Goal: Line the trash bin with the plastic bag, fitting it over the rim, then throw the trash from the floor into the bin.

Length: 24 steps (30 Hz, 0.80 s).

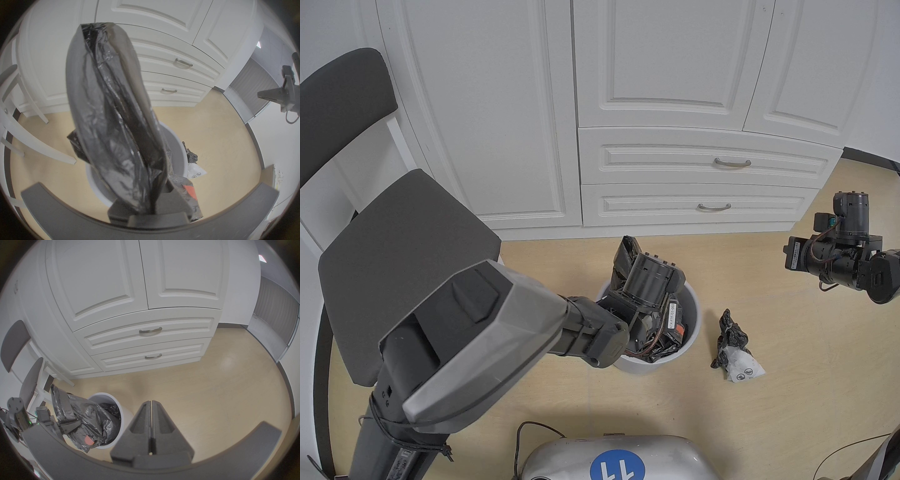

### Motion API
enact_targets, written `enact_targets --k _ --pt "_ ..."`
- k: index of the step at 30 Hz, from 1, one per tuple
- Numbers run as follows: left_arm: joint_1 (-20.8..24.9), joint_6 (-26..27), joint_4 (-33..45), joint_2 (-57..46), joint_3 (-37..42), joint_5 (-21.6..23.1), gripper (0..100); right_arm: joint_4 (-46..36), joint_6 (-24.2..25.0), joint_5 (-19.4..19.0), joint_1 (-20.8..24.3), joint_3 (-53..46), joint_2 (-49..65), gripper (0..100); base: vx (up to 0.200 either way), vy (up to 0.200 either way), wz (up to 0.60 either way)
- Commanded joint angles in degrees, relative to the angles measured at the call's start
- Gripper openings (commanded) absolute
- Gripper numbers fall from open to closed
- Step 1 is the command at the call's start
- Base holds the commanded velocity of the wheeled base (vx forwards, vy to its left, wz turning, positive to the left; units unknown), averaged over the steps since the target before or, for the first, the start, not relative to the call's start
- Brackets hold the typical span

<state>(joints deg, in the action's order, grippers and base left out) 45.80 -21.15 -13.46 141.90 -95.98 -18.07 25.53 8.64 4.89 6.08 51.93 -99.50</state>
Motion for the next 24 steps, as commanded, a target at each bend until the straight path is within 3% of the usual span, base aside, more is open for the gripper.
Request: enact_targets --k 1,8,12,20,21,24 --pt "0.1 -1.1 0.6 5.4 -4.4 0.0 0 0.0 -0.1 -0.1 0.3 -0.3 -0.5 0 0.0 0.0 0.0" --pt "0.4 -1.0 2.2 2.5 -4.1 -0.3 0 0.0 -0.7 -0.1 0.0 -0.3 -0.3 0 0.0 0.0 0.0" --pt "1.4 0.1 4.2 -3.2 -0.5 -3.0 0 0.9 -0.7 -0.1 -0.1 -1.0 0.2 0 0.0 0.0 0.0" --pt "3.1 1.6 6.3 -8.5 2.4 -4.0 0 8.4 -2.8 -0.1 -0.3 -4.1 0.3 0 0.0 0.0 0.0" --pt "3.1 1.6 6.4 -8.7 2.4 -4.1 100 8.8 -3.1 -0.1 -0.5 -4.3 0.3 0 0.0 0.0 0.0" --pt "3.5 1.6 6.8 -8.7 2.4 -4.2 100 9.3 -3.2 -0.1 -0.6 -4.5 0.4 0 0.0 0.0 0.0"
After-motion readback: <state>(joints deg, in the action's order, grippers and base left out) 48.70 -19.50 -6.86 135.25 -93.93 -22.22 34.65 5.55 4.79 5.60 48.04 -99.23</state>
